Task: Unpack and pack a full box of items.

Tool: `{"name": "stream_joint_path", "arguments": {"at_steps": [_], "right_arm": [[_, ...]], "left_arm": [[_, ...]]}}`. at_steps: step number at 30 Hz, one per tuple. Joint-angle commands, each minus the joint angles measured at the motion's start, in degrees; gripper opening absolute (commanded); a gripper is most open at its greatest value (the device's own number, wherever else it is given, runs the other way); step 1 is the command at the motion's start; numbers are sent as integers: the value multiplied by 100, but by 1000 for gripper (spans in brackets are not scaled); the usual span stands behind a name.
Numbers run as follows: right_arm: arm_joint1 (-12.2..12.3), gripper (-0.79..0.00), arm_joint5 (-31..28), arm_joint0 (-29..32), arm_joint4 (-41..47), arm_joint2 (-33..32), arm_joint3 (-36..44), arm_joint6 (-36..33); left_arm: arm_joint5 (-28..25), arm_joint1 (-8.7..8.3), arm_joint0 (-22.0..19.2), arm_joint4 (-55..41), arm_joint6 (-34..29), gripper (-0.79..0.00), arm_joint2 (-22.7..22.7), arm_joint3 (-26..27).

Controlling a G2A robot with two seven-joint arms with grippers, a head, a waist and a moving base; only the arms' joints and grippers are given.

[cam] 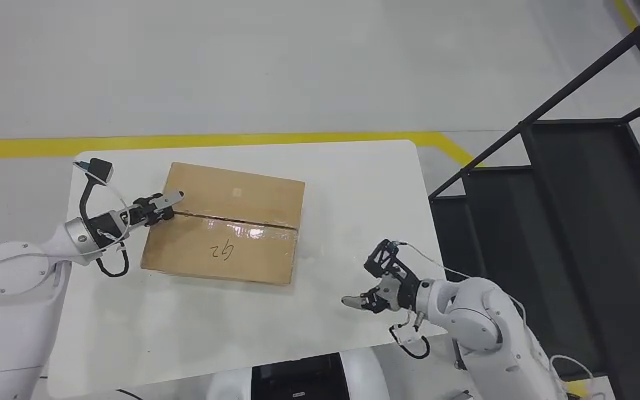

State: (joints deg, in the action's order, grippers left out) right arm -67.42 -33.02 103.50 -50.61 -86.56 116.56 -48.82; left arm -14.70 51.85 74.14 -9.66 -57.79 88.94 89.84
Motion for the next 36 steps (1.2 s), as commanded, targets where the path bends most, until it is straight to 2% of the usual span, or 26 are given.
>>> {"name": "stream_joint_path", "arguments": {"at_steps": [1, 16, 19, 21, 27, 30, 34, 36], "right_arm": [[20, 0, -96, -131, 63, -23, -161, 39], [36, 0, -147, -227, 213, -9, -296, 21], [41, 0, 143, -237, 300, 27, -570, -33], [52, 0, 537, -279, 484, -78, -729, -177], [76, 0, 1457, -390, 1384, -249, -1029, -671], [85, 0, 1816, -482, 1136, -184, -1175, -640], [73, 0, 2217, -688, 562, 73, -1489, -277], [51, 0, 2405, -791, 546, 213, -1714, -80]], "left_arm": [[0, 0, 0, 0, 0, 0, 0, 0], [0, 0, 0, 0, 0, 0, 0, 0], [0, 0, 0, 0, 0, 0, 0, 0], [0, 0, 0, 0, 0, 0, 0, 0], [0, 0, 0, 0, 0, 0, 0, 0], [0, 0, 0, 0, 0, 0, 0, 0], [0, 0, 0, 0, 0, 0, 0, 0], [0, 0, 0, 0, 0, 0, 0, 0]]}}
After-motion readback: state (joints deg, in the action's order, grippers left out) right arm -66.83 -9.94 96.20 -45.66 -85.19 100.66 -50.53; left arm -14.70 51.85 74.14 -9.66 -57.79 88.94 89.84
